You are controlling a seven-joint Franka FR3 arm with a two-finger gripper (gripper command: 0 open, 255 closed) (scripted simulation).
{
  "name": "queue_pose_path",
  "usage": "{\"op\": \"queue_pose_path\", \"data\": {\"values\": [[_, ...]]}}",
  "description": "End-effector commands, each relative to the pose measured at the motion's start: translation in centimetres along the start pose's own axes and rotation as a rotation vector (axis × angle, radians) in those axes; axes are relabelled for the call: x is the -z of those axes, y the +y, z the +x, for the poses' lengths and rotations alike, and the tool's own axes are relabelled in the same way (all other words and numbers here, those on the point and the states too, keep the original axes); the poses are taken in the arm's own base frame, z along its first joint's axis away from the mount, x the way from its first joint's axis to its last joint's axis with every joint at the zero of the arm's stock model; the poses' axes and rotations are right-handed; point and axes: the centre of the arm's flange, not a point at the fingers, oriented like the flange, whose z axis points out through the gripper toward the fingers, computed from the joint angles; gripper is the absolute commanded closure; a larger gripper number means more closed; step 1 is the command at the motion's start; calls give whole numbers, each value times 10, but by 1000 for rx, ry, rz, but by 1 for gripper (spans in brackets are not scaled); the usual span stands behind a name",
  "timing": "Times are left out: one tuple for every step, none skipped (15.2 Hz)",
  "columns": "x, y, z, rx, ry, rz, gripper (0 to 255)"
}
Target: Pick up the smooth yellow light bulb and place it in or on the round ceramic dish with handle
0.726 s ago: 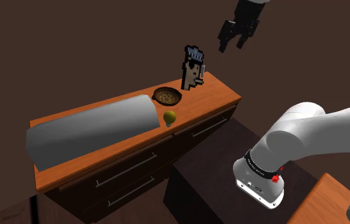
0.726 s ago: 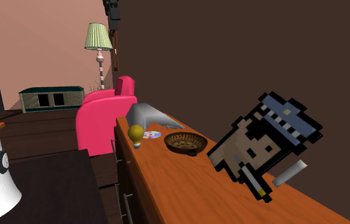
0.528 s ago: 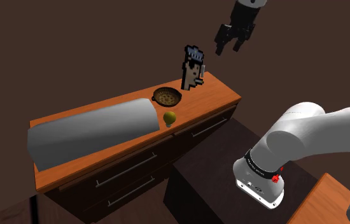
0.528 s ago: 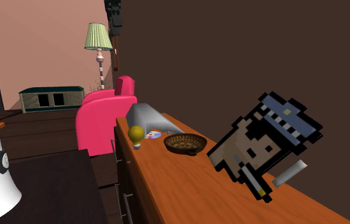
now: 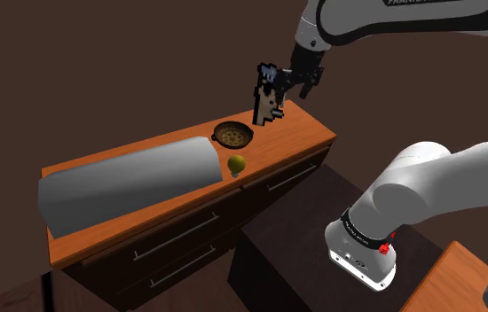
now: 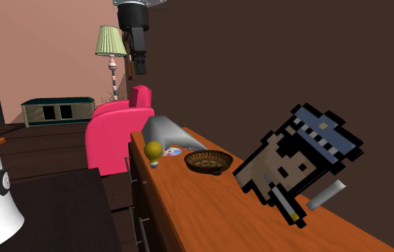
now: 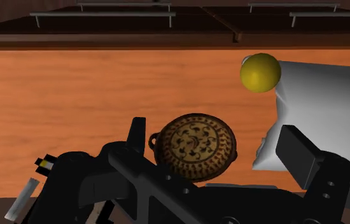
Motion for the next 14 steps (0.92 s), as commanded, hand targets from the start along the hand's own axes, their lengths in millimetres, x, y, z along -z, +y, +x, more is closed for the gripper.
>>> {"op": "queue_pose_path", "data": {"values": [[-25, -12, 4, -8, -7, 8, 0], [-36, -18, 6, -11, -11, 12, 0], [-48, -24, 8, -14, -15, 16, 0], [-59, -29, 11, -17, -20, 19, 0], [-71, -35, 13, -20, -24, 23, 0], [-82, -41, 15, -24, -28, 27, 0], [-94, -47, 17, -27, -32, 30, 0], [-105, -53, 19, -30, -37, 34, 0], [-117, -58, 21, -33, -41, 38, 0], [-128, -64, 23, -37, -45, 42, 0], [-140, -70, 25, -40, -49, 45, 0], [-151, -76, 27, -43, -53, 49, 0], [-163, -82, 29, -46, -58, 53, 0], [-174, -89, 30, -49, -62, 57, 0]]}}
